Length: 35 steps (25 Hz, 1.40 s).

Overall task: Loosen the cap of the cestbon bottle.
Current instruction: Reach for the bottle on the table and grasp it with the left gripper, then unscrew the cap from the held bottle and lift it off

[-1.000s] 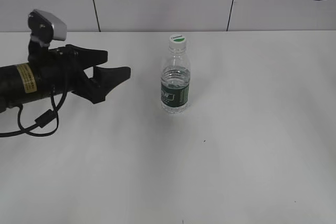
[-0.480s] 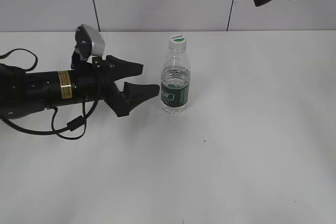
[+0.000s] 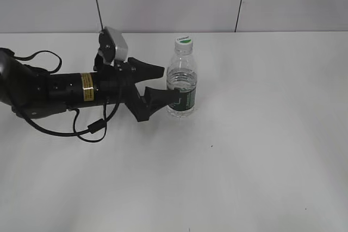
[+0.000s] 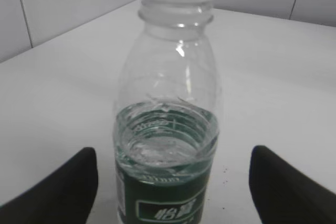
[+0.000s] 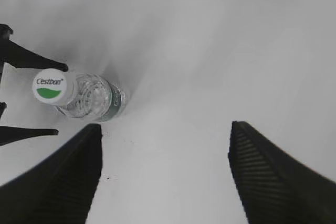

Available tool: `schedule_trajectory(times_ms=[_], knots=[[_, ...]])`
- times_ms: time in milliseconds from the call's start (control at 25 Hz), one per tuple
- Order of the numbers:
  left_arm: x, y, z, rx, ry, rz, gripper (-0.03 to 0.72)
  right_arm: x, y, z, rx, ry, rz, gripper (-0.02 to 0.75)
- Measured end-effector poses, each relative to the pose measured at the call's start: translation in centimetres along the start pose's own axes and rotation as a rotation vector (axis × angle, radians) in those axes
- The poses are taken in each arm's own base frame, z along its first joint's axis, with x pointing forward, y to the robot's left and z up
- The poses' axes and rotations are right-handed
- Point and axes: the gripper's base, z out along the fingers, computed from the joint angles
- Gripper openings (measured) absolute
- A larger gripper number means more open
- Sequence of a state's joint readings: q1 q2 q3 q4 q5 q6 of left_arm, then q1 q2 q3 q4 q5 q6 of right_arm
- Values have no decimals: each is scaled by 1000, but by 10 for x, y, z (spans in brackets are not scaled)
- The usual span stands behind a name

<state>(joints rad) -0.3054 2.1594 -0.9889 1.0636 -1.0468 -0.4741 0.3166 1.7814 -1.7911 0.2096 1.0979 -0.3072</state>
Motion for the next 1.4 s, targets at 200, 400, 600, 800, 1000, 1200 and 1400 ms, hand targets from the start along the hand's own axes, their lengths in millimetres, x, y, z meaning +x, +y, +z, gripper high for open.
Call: schedule_trajectory(times_ms=[200, 400, 600, 800, 1000, 1200, 1400], knots=[[11, -6, 10, 23, 34, -9, 538, -10, 25, 12, -34, 12, -65, 568], [11, 1, 22, 10, 53, 14, 538, -15, 44, 20, -54, 7, -111, 568], [14, 5, 28, 1, 56, 9, 538, -16, 52, 36, -69, 36, -130, 568], [20, 11, 34, -30, 58, -14, 538, -21, 56, 44, -75, 32, -139, 568], [22, 11, 42, -56, 40, -47, 538, -23, 56, 50, -90, 62, -138, 568], [21, 9, 45, -70, 31, -64, 538, -20, 57, 64, -122, 134, -126, 568], [21, 9, 46, -73, 29, -67, 536, -19, 65, 68, -144, 153, -134, 568]])
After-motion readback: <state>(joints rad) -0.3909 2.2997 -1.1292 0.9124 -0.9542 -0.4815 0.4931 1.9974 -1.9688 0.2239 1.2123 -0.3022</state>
